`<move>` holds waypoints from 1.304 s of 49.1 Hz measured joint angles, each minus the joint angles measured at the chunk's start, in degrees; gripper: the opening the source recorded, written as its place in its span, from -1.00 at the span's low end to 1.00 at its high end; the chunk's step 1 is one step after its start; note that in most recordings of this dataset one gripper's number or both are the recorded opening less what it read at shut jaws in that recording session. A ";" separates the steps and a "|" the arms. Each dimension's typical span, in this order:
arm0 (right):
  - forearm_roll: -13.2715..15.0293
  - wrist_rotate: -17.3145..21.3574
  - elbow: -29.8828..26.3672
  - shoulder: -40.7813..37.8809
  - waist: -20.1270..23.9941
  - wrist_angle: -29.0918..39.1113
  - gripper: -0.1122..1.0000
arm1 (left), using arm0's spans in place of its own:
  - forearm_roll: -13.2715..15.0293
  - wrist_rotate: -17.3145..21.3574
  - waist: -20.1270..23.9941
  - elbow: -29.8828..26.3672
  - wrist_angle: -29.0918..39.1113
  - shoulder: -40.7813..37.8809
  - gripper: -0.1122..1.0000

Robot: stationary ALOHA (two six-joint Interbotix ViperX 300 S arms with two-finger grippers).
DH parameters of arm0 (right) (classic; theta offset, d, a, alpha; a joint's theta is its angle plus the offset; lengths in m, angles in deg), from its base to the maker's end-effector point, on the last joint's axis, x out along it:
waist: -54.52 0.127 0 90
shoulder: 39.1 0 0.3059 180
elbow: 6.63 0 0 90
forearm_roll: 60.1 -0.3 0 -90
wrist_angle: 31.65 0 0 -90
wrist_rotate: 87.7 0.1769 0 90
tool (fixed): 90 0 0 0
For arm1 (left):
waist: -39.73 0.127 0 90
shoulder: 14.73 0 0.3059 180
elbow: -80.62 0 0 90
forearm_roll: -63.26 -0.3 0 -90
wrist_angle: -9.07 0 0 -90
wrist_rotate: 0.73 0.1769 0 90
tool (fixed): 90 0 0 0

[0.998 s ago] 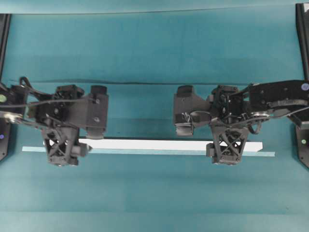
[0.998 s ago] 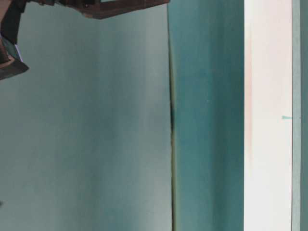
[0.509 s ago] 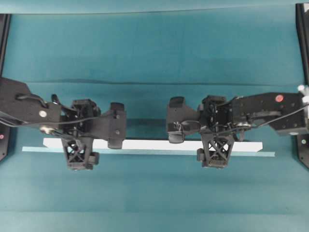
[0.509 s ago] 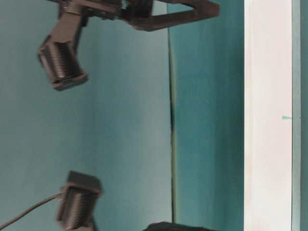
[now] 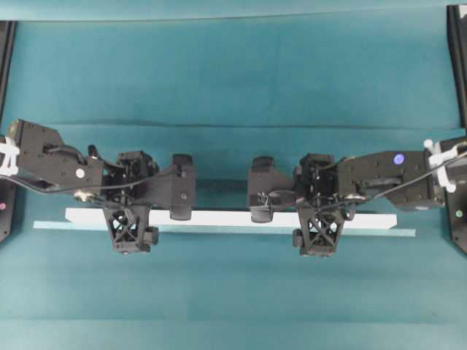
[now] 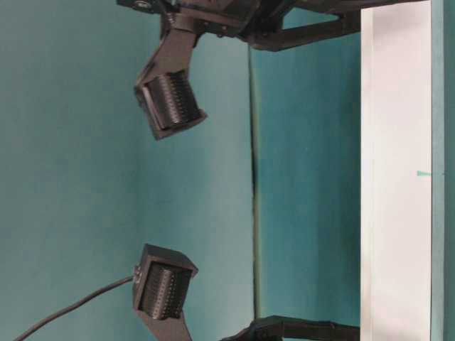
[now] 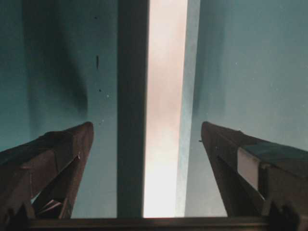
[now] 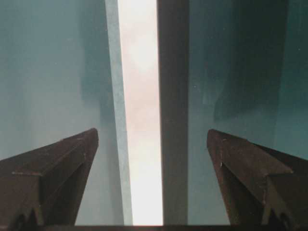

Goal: Lift a wooden board with both hands.
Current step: 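Lower both grippers onto the board and close them on it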

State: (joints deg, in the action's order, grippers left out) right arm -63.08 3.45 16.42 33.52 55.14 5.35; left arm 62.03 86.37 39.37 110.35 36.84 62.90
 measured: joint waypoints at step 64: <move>0.00 -0.18 1.23 -0.35 0.09 -2.20 -0.42 | 0.00 -0.09 -0.44 1.05 -2.20 -0.09 -0.49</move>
State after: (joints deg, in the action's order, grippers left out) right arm -63.08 3.27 17.65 33.17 55.23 3.15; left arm 62.03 86.28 38.93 111.41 34.64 62.81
